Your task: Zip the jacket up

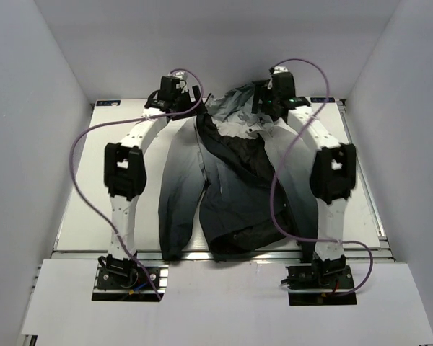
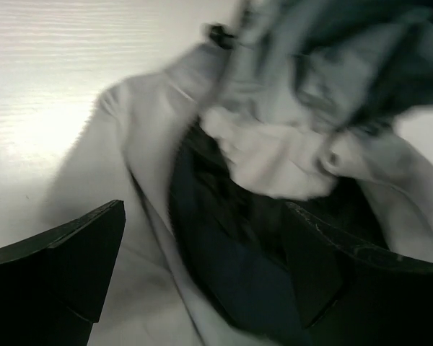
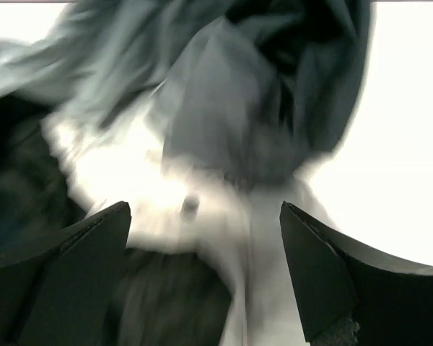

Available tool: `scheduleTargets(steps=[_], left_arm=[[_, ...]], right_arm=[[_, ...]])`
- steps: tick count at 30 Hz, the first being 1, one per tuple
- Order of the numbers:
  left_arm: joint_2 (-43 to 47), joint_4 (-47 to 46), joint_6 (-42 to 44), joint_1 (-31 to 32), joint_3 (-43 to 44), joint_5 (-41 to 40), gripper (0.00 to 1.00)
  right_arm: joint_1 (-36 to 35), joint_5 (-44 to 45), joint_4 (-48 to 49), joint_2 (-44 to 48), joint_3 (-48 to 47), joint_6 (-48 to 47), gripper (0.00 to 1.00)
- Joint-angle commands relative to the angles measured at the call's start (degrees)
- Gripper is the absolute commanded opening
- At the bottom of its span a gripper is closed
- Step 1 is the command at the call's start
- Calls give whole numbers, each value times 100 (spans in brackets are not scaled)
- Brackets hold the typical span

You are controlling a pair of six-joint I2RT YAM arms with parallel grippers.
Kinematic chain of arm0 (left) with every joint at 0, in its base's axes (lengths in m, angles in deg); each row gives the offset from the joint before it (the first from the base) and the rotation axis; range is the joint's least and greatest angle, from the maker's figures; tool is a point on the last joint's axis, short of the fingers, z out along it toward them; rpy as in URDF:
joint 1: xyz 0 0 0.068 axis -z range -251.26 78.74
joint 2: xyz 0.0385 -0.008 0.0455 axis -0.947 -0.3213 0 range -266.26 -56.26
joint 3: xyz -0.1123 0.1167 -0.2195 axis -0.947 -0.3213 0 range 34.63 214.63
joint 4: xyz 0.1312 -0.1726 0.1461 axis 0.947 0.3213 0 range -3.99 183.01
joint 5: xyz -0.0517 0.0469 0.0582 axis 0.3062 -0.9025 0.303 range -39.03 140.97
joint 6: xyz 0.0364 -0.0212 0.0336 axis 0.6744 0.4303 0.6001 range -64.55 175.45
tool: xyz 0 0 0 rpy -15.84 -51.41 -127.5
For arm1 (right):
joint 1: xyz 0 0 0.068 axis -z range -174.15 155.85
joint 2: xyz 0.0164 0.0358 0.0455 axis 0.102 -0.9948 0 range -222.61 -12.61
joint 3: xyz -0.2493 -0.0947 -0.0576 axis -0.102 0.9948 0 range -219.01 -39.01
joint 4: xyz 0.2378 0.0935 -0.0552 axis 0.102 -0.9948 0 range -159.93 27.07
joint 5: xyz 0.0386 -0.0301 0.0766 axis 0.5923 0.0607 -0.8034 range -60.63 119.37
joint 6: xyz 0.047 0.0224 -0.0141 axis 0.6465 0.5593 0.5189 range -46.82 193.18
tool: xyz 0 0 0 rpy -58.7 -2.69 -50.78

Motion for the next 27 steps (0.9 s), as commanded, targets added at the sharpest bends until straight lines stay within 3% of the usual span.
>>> scheduleTargets(steps=[1,6,7,12,15,21,27], left_arm=[[1641,-357,53,322,-688,605,98],[2916,-322,97,1253,-2842,-166,98],[3074,-348,44,1594,-3149,-221,98],[3848,-1147,-544,1949,-5257,445,98],[3762,-1105,-624,1967,-5613,333,98],[2479,-553,-493,1923,-4938,-151,98],[1408,-453,-404,879,-4015,5,98]], right_arm=[[-100,-240,135,1931,709,66,89],[-100,59,-340,3515,2747,513,89],[-100,42,-358,4119,3525,558,89],[-161,50,-586,6018,5473,1128,89],[-162,-169,-701,6522,6414,1279,89],[-170,-231,-272,5728,6768,1341,89],[-170,-415,730,3954,5744,1131,89]])
